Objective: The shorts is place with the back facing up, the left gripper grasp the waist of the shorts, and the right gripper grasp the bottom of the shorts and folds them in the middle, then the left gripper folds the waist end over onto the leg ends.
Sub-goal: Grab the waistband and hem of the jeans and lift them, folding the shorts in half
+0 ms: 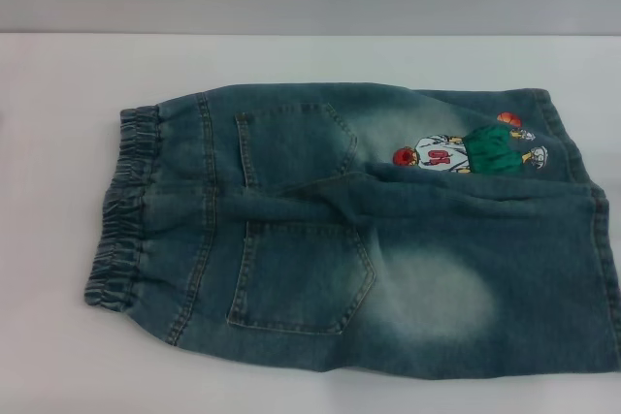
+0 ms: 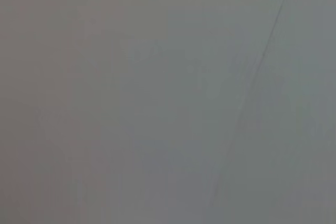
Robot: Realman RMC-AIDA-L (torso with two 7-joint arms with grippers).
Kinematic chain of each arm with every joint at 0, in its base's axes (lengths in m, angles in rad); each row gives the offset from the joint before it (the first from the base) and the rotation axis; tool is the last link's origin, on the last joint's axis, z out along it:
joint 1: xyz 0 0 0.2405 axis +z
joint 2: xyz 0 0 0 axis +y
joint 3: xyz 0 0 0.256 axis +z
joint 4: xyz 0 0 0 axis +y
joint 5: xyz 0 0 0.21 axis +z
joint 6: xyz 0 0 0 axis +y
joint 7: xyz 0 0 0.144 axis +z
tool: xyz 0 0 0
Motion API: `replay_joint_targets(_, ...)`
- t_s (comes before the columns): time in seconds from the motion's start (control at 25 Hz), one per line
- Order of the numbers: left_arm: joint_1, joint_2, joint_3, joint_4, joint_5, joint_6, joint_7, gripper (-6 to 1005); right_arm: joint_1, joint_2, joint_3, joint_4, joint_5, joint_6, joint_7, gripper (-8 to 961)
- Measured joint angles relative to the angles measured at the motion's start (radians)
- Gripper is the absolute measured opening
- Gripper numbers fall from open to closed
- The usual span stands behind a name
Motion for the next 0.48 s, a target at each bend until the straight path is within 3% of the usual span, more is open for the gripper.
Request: replay_joint_targets(0.48, 0.005, 0.003, 0.021, -0.008, 0.013, -0.002, -0.008, 841, 0.000, 0.000, 0.000, 0.000, -0.001, 0.001, -0.003, 768)
